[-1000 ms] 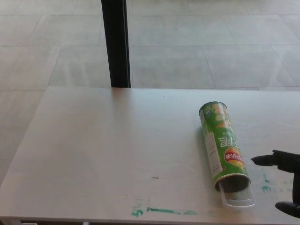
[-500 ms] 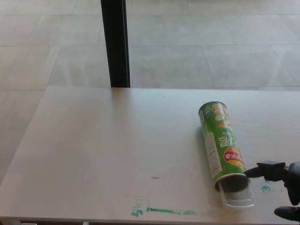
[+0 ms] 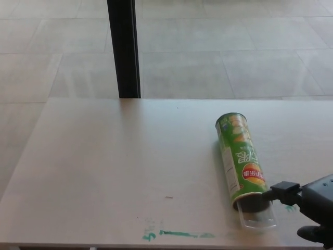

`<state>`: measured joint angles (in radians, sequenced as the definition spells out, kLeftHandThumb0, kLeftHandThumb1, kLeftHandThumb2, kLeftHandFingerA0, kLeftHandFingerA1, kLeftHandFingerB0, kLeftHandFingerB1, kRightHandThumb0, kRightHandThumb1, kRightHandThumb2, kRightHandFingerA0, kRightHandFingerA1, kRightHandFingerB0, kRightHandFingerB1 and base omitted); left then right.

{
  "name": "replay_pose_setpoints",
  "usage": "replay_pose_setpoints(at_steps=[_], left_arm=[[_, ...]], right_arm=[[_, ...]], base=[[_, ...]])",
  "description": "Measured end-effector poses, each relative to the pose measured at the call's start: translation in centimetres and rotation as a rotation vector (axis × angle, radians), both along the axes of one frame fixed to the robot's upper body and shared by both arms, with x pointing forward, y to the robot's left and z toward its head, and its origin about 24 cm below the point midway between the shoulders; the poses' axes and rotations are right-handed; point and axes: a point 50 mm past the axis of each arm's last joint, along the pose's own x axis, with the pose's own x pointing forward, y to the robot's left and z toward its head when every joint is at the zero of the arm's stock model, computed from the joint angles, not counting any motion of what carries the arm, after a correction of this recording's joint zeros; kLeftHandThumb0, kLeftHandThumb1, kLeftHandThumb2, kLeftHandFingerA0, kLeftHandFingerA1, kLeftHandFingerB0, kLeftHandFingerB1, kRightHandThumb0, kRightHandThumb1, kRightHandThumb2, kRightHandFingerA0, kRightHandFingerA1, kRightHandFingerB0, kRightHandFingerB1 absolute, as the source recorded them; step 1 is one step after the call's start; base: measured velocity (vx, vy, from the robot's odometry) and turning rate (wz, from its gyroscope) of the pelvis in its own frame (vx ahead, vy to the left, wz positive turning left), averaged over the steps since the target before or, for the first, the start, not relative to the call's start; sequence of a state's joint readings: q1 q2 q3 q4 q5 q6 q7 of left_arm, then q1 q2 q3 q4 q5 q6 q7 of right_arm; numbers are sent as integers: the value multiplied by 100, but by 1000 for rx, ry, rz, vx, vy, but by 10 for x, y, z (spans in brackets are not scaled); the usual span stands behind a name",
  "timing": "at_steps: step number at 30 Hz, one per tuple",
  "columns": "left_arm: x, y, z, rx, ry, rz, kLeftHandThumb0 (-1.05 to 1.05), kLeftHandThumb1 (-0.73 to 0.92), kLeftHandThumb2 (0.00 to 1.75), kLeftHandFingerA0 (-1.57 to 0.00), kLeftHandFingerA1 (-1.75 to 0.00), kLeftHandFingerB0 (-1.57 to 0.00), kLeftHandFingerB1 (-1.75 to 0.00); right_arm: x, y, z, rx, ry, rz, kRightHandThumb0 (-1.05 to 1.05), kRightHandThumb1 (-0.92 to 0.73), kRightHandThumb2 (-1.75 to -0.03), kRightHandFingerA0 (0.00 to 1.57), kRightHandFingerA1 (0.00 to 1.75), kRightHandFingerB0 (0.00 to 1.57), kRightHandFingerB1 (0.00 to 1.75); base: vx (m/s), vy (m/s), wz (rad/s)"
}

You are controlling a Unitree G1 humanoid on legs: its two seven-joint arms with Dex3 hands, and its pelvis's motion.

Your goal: Use the finger on the right hand of the robot to pull out the chips tray kept inside a container in the middle of the desk

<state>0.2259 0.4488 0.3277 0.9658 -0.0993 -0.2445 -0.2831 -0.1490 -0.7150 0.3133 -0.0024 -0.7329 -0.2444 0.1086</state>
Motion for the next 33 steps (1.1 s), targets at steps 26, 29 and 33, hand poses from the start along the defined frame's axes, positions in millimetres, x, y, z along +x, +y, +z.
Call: replay_pose_setpoints(at_steps=[26,29,33], left_arm=[[1,4,1,4,8,8,-39,75,62,-48,-44,-38,-36],[0,4,1,6,7,7,-40,75,62,-48,-45,-39,-37],[-2,3,1,9,12,1,-40,75,62,-47,-42,-36,-36]], right_arm=[[-26,11,-35,-110,28,67,-21,-56,-61,80,143,39,40],[-28,13,-36,-110,27,72,-20,-56,-61,79,145,40,38],[-28,15,-38,-112,25,68,-20,-54,-60,84,142,42,40]], base=[[0,0,1],[0,0,0],[0,0,0]])
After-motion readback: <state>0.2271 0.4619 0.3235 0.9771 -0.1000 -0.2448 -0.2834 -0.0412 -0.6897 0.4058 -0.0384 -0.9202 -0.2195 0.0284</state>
